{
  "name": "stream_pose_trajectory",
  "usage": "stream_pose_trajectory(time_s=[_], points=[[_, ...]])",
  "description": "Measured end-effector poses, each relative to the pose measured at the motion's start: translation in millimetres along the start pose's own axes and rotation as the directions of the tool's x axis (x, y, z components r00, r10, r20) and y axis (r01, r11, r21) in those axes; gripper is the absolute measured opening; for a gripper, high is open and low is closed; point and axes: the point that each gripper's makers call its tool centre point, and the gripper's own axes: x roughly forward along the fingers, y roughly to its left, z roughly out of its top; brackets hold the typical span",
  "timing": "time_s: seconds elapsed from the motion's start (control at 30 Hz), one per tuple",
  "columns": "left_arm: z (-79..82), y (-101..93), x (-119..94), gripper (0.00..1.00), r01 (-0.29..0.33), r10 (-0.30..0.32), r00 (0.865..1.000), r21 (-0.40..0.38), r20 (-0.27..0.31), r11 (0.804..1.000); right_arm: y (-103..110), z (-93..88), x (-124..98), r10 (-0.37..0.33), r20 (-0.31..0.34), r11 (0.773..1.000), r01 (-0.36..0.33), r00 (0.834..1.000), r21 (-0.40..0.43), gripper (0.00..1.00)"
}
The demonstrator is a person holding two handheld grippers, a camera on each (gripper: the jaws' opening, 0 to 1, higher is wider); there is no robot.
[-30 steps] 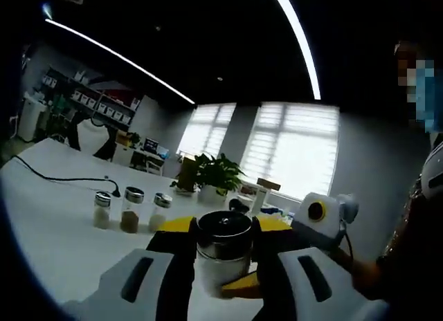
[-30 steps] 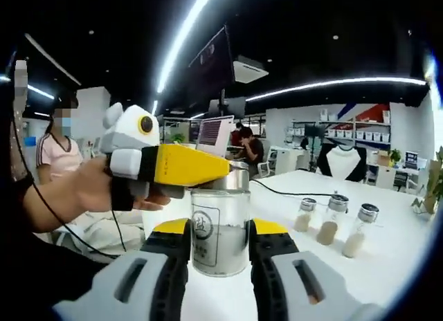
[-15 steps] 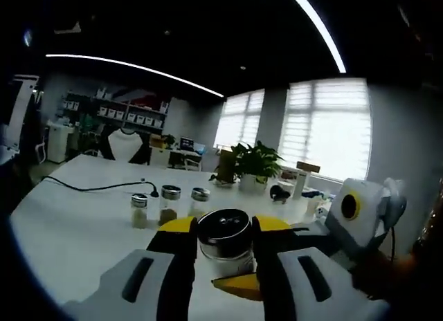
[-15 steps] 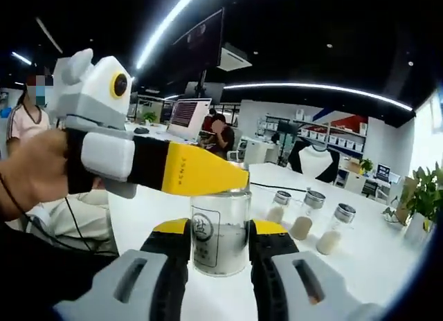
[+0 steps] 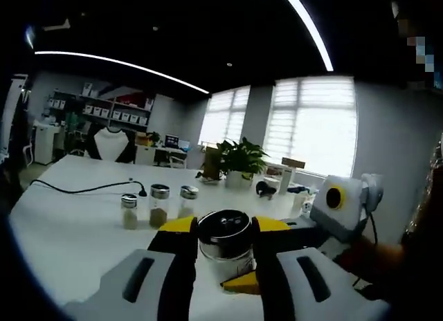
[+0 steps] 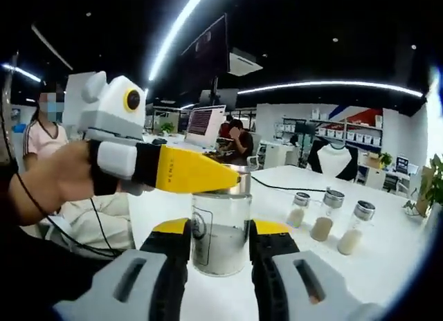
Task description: Rotate the seasoning bottle until the label or dispensing opening points toward the visible target arrow and the bottle remains upright within the marked orientation range
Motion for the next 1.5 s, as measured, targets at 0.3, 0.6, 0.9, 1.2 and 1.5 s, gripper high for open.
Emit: stream_pose_trajectory(time_s=[0.3,0.6,0.9,1.2,1.5], points=[[0.0,-18.8,-3.2,0.32,0.119,-0.118,0.993,0.042,-0.021,0.992,12.6,1.9,-9.5,0.136,0.034,0.986,-0.138,0.99,0.098,0.31],[-1.0,-11.3,-1.4,0.33,0.078,-0.078,0.997,0.006,-0.009,0.997,5.8,-0.9,-3.1,0.04,0.014,0.999,-0.039,0.999,-0.031,0.3],[2.7,-1.5,2.8,0.33,-0.029,0.029,0.999,0.014,0.021,0.999,-3.7,1.8,6.2,-0.094,0.043,0.995,0.096,0.995,-0.038,0.3],[-1.4,14.5,1.0,0.33,-0.115,0.115,0.993,0.018,0.025,0.993,-5.7,-2.9,20.2,-0.128,0.077,0.99,0.131,0.989,-0.048,0.31],[-29.2,72.3,-15.5,0.32,-0.314,0.316,0.949,0.131,-0.002,0.941,-6.0,-36.1,36.0,-0.08,-0.045,0.997,0.08,0.996,-0.016,0.39]])
